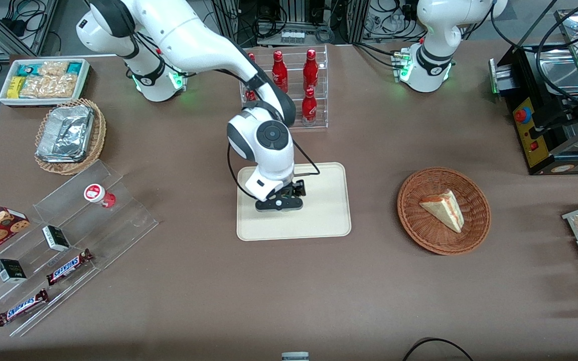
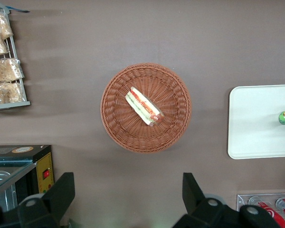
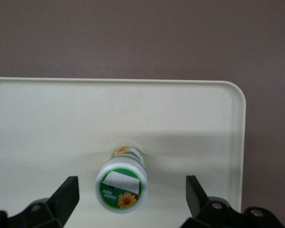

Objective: Place green gum on tray

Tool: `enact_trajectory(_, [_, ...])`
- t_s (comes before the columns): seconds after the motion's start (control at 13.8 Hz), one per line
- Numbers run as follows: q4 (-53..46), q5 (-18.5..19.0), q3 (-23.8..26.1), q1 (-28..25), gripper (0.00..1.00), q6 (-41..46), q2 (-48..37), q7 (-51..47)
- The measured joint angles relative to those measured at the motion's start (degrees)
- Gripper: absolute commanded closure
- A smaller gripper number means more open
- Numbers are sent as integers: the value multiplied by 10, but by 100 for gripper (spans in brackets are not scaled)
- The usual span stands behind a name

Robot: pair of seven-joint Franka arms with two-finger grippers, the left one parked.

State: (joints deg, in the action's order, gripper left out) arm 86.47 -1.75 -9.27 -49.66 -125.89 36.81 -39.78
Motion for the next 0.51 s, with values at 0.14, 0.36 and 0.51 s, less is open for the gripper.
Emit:
enact_trajectory(0.14, [0, 0, -1, 14, 0, 46, -27, 35])
enact_trajectory(0.36, [0, 0, -1, 49, 0, 121, -72, 97])
enact_trajectory(0.51, [0, 0, -1, 70, 0, 166, -100, 134])
